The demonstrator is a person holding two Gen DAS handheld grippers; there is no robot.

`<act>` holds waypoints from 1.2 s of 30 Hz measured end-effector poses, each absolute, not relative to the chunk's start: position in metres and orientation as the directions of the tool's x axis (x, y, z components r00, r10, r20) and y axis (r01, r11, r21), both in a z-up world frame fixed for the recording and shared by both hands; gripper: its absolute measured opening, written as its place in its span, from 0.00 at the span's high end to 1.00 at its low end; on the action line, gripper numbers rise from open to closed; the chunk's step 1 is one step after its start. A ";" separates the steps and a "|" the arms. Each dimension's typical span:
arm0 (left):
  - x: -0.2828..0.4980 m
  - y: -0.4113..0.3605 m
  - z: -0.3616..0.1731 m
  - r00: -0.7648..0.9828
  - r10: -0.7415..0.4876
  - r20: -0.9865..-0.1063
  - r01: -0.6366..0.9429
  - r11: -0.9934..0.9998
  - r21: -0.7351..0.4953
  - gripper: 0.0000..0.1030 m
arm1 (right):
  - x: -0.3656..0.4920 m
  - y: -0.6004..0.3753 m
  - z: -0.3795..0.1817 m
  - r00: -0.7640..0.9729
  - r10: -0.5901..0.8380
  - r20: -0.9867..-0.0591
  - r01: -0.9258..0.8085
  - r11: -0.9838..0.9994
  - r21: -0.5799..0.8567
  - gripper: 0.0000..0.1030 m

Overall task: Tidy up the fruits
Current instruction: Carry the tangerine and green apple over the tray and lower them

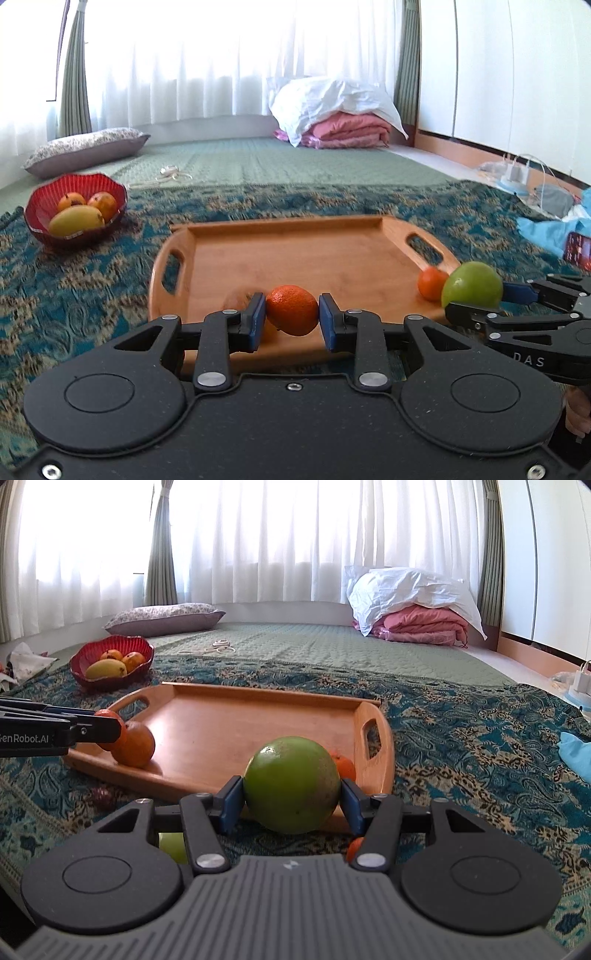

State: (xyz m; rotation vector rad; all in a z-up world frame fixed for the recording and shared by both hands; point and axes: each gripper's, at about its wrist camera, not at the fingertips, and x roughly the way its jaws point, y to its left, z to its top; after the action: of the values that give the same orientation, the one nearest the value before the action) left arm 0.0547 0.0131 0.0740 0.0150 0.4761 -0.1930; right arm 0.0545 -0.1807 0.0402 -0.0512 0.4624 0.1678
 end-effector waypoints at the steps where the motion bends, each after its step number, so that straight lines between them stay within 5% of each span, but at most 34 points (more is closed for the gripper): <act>1: 0.058 0.015 0.077 0.874 -0.181 -0.451 0.185 0.982 -0.036 0.72 | 0.058 -0.181 0.043 0.882 0.150 -0.447 -0.169 0.986 -0.004 0.43; 10: 0.101 0.034 0.094 0.881 -0.157 -0.446 0.148 0.987 -0.055 0.72 | 0.103 -0.194 0.066 0.871 0.137 -0.472 -0.112 0.990 0.080 0.43; 18: 0.146 0.047 0.083 0.839 -0.142 -0.524 0.097 0.989 -0.114 0.72 | 0.156 -0.212 0.068 0.827 0.139 -0.545 -0.073 0.987 0.141 0.43; 36: 0.202 0.050 0.045 0.775 -0.088 -0.626 0.030 0.994 -0.103 0.72 | 0.200 -0.210 0.038 0.753 0.106 -0.650 -0.048 0.993 0.107 0.43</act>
State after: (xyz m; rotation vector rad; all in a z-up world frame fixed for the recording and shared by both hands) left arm 0.2016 0.0500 0.0455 -0.0886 0.6815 -0.0644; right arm 0.2004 -0.2097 0.0376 0.0857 0.7137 0.0841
